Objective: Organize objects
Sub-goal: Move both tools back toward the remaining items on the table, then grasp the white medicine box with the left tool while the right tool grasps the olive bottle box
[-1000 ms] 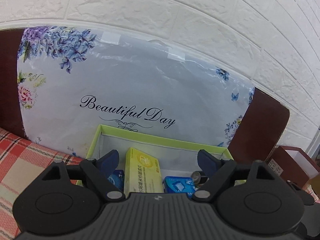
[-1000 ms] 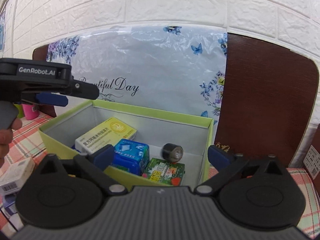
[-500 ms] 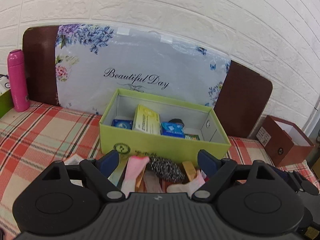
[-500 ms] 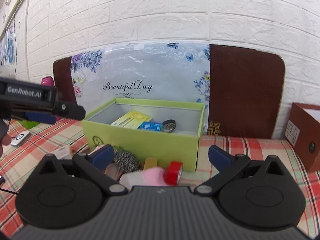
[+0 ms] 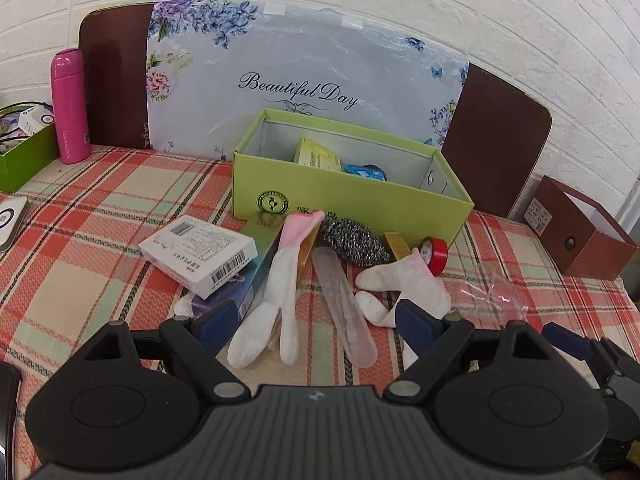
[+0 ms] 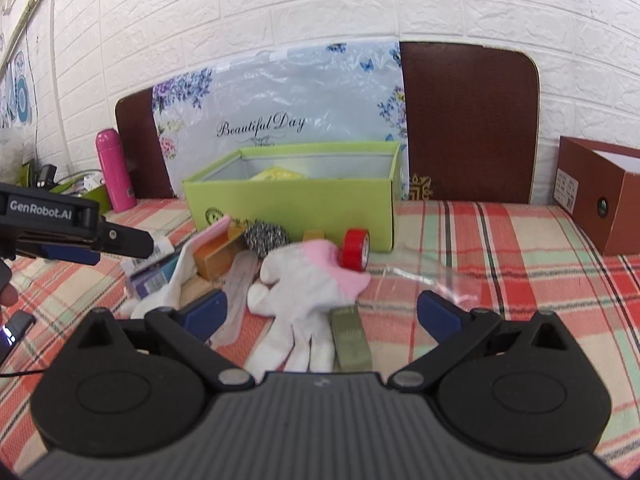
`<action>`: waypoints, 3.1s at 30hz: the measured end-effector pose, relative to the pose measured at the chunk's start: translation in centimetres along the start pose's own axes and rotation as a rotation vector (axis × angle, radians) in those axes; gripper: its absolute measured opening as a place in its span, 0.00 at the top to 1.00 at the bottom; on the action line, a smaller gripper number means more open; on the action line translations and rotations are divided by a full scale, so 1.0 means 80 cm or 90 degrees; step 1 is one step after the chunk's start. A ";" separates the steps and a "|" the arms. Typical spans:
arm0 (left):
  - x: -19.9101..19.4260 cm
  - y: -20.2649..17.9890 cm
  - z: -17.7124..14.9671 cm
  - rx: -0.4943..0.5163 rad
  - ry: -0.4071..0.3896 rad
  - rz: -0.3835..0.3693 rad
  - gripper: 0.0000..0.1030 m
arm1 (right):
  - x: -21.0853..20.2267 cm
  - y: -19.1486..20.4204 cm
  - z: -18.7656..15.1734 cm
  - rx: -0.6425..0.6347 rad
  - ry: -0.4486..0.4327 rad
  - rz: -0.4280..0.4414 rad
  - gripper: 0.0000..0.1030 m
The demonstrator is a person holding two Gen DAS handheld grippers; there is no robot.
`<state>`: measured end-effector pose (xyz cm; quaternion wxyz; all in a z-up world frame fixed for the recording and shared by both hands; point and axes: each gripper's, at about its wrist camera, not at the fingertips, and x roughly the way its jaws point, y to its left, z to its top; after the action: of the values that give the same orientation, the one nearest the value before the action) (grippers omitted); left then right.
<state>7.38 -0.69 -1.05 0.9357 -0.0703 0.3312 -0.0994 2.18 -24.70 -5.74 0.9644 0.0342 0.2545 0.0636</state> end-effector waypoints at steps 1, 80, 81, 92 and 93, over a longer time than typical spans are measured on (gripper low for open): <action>0.000 0.003 -0.006 0.001 0.004 -0.002 0.14 | 0.000 0.002 -0.007 -0.002 0.008 0.001 0.00; 0.038 0.105 -0.061 0.079 0.130 0.061 0.31 | 0.010 -0.007 -0.048 -0.026 0.143 0.045 0.69; 0.041 0.104 -0.059 0.074 0.130 0.066 0.31 | 0.011 -0.006 -0.047 -0.027 0.142 0.040 0.69; 0.051 0.098 -0.054 0.061 0.118 0.070 0.32 | 0.020 -0.007 -0.050 -0.014 0.131 0.037 0.69; 0.052 0.098 -0.053 0.059 0.114 0.073 0.32 | 0.019 -0.008 -0.051 -0.009 0.129 0.037 0.70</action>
<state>8.93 5.70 -8.41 0.9086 0.0010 0.4122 -0.0668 1.55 -25.00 -10.08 0.9316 0.0279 0.3494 0.0964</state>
